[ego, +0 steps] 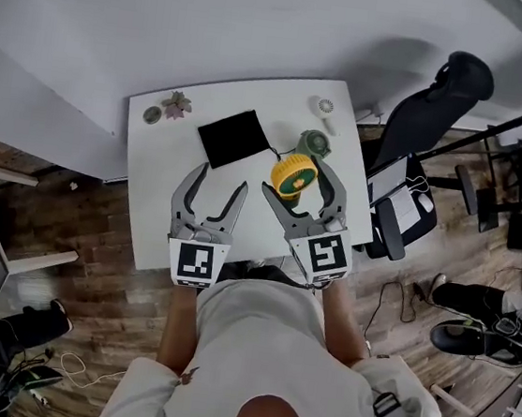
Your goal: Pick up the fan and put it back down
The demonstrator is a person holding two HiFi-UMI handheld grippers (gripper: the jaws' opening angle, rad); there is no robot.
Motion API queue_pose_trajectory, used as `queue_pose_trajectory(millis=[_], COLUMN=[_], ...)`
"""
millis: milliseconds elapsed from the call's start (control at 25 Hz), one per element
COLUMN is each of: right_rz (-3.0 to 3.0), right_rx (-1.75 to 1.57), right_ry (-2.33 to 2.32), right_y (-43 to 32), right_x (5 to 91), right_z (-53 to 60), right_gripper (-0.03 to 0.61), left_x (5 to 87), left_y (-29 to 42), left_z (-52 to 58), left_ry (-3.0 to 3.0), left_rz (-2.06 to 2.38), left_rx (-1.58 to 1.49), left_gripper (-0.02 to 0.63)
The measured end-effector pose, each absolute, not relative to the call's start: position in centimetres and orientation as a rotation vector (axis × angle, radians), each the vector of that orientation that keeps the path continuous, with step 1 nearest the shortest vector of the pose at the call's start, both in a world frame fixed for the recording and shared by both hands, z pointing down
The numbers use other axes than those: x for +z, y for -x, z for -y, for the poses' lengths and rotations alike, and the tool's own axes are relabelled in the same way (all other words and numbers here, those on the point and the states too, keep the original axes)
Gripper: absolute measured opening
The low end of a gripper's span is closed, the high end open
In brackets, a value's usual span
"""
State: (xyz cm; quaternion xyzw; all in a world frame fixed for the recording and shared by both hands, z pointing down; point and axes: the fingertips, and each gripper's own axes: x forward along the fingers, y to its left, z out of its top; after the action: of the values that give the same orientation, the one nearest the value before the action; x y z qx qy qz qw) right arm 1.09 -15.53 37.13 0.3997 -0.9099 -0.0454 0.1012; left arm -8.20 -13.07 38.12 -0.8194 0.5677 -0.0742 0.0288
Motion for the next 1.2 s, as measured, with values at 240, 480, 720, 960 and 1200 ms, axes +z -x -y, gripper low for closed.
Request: queue_pose_trajectory(millis=[240, 480, 720, 960, 1200], right_rz=[2.709, 2.752, 2.782, 2.715, 2.622], right_rx=[-0.208, -0.259, -0.226, -0.173, -0.04], right_ry=[-1.209, -1.234, -1.235, -1.194, -1.159], right_y=[-2.4, -2.8, -2.4, -2.0, -1.6], right_x=[34.0, 31.9, 32.1, 35.3, 40.5], right_z=[15.1, 14.6, 14.7, 15.5, 16.3], right_gripper=[0.399, 0.399, 0.399, 0.399, 0.399], left_x=[34.0, 32.0, 33.0, 36.0, 40.9], left_y=[7.5, 7.0, 7.0, 7.3, 7.7], left_z=[12.8, 12.5, 12.8, 13.7, 15.1], left_ry=[2.485, 2.466, 2.483, 2.532, 2.607], left_rz=[-1.781, -1.774, -1.773, -1.78, -1.754], left_rx=[-0.086, -0.047, -0.081, -0.152, -0.29], left_gripper=[0.292, 0.293, 0.293, 0.293, 0.291])
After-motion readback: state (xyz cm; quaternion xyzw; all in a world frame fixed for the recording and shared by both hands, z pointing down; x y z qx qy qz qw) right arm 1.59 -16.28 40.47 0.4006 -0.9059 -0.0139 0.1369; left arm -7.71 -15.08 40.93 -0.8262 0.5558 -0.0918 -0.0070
